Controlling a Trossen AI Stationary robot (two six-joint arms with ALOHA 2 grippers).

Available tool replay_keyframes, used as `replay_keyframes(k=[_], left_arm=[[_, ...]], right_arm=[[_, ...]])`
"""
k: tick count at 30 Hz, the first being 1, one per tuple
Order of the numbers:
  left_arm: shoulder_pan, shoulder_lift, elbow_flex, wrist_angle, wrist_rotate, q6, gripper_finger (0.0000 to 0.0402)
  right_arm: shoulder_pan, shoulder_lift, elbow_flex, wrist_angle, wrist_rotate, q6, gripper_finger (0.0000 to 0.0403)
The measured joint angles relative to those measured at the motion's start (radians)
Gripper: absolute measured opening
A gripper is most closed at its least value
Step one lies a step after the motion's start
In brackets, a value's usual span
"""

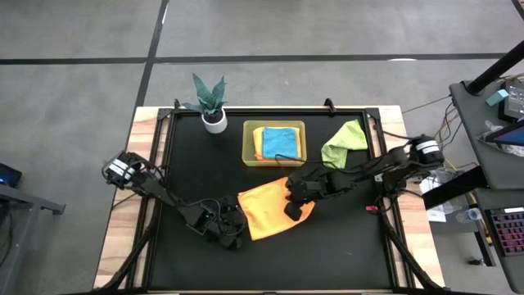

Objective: Fold microfiber towels
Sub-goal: Fold the yellow towel on the table

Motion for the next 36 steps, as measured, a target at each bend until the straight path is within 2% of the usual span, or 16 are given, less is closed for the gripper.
replay_keyframes(k=[16, 27, 31, 36], left_arm=[[0.000, 0.002, -0.004, 0.013, -0.008, 0.025, 0.0092], [0.000, 0.003, -0.006, 0.029, -0.014, 0.027, 0.0092], [0.001, 0.004, -0.006, 0.034, -0.017, 0.027, 0.0092], [0.001, 0.004, -0.006, 0.036, -0.020, 0.031, 0.0092]], right_arm=[[0.013, 0.269, 0.298, -0.006, -0.029, -0.139, 0.0013], [0.013, 0.351, 0.384, 0.002, -0.017, -0.174, 0.0015], [0.013, 0.351, 0.382, 0.013, 0.000, -0.174, 0.0040], [0.016, 0.351, 0.381, 0.057, 0.010, -0.184, 0.0104]])
